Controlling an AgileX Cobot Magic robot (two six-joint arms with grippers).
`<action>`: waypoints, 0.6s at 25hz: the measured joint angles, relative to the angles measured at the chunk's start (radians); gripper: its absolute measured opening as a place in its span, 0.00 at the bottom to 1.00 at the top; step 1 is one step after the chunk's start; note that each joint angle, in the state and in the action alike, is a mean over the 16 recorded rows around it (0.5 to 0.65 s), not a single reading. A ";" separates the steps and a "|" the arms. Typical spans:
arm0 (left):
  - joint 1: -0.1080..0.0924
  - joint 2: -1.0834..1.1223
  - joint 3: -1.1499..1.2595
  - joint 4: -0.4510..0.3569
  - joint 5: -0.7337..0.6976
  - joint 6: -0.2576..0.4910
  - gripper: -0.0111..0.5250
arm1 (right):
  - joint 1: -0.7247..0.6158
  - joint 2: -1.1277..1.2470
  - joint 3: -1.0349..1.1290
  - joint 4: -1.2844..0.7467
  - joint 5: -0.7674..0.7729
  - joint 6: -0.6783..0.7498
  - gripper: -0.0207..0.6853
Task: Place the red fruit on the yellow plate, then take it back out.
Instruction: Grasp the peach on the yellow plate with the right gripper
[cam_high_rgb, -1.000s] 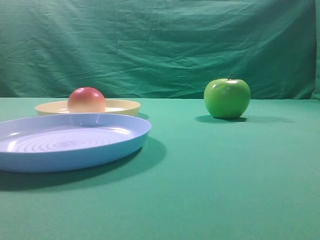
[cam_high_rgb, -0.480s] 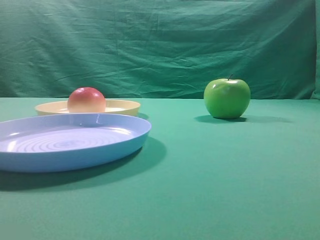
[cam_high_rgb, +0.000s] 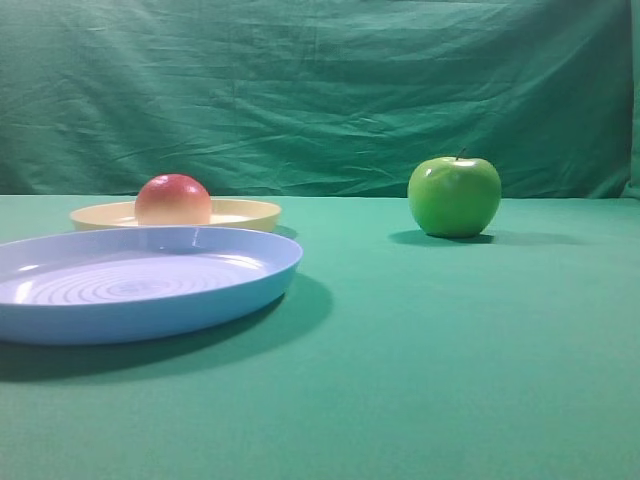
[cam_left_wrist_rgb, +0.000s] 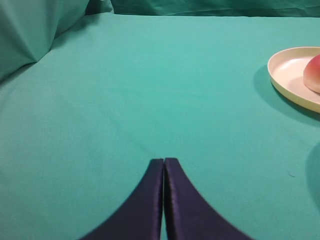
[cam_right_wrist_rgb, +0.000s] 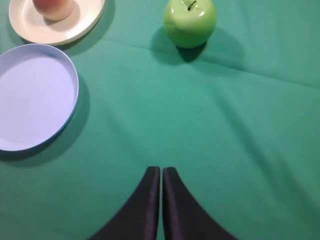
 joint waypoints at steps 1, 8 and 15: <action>0.000 0.000 0.000 0.000 0.000 0.000 0.02 | 0.000 0.009 -0.006 0.003 -0.008 -0.001 0.03; 0.000 0.000 0.000 0.000 0.000 0.000 0.02 | 0.001 0.073 -0.031 0.030 -0.094 -0.062 0.03; 0.000 0.000 0.000 0.000 0.000 0.000 0.02 | 0.012 0.243 -0.140 0.064 -0.092 -0.196 0.03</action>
